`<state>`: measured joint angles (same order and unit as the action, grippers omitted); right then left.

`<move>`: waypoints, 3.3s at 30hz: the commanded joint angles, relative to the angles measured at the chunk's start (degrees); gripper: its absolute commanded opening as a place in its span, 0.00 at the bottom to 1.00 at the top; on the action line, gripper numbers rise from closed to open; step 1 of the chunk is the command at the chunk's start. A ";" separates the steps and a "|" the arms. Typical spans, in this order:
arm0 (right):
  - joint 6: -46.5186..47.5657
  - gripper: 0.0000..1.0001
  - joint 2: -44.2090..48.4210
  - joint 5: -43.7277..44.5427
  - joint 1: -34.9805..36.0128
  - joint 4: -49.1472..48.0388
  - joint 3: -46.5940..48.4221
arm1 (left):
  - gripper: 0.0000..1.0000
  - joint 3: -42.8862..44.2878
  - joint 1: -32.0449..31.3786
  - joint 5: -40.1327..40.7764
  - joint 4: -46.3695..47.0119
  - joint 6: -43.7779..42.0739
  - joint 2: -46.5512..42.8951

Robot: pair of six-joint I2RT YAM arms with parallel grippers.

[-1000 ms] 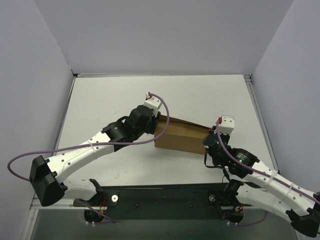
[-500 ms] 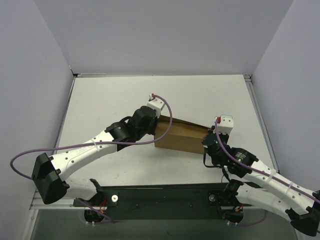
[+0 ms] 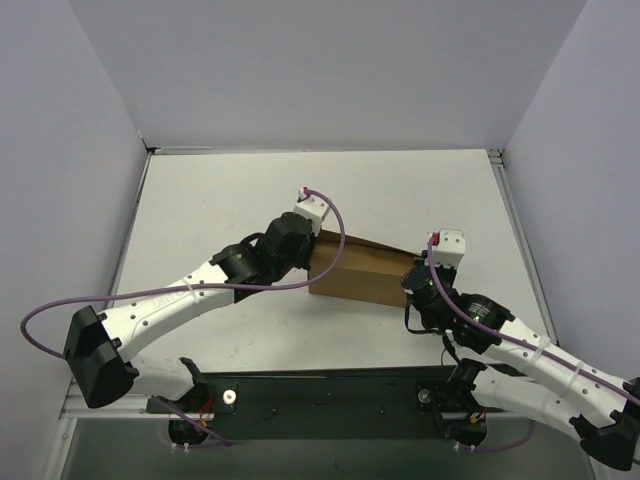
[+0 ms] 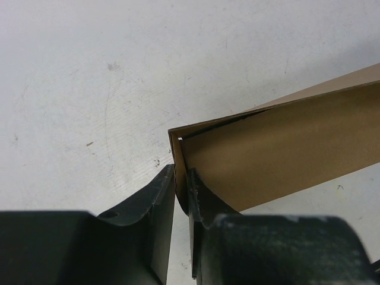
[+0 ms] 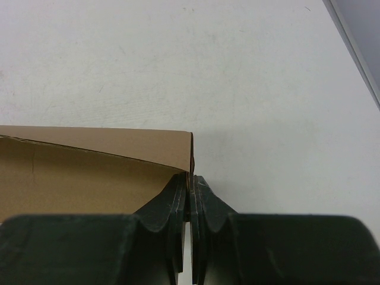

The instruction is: Fold the paper box

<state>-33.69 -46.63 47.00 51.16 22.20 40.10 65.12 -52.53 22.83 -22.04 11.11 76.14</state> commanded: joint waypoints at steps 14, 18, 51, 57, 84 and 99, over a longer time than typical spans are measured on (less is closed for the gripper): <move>-0.94 0.00 -2.15 -2.53 0.35 7.07 -0.90 | 0.00 3.78 -1.17 3.70 1.48 2.06 -0.73; -1.11 0.00 -2.41 -2.53 0.35 6.98 -0.98 | 0.00 4.66 -1.61 3.80 0.25 4.87 0.76; -1.11 0.00 -2.15 -2.88 0.35 6.28 -1.87 | 0.00 5.63 -2.22 -2.09 0.07 12.79 1.38; -1.29 0.00 -1.97 -2.80 0.35 6.28 -2.04 | 0.00 5.02 -1.26 -5.42 2.44 14.55 0.50; -1.02 0.00 -2.50 -2.53 0.35 6.11 -1.78 | 0.00 -0.26 -3.19 3.62 0.51 12.88 1.82; -0.94 0.00 -1.97 -2.44 0.35 5.93 -2.13 | 0.00 -10.45 -6.26 6.17 5.69 16.49 0.42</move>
<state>-34.33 -47.31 48.64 51.09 22.52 40.16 59.05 -56.73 31.86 -13.32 26.28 75.42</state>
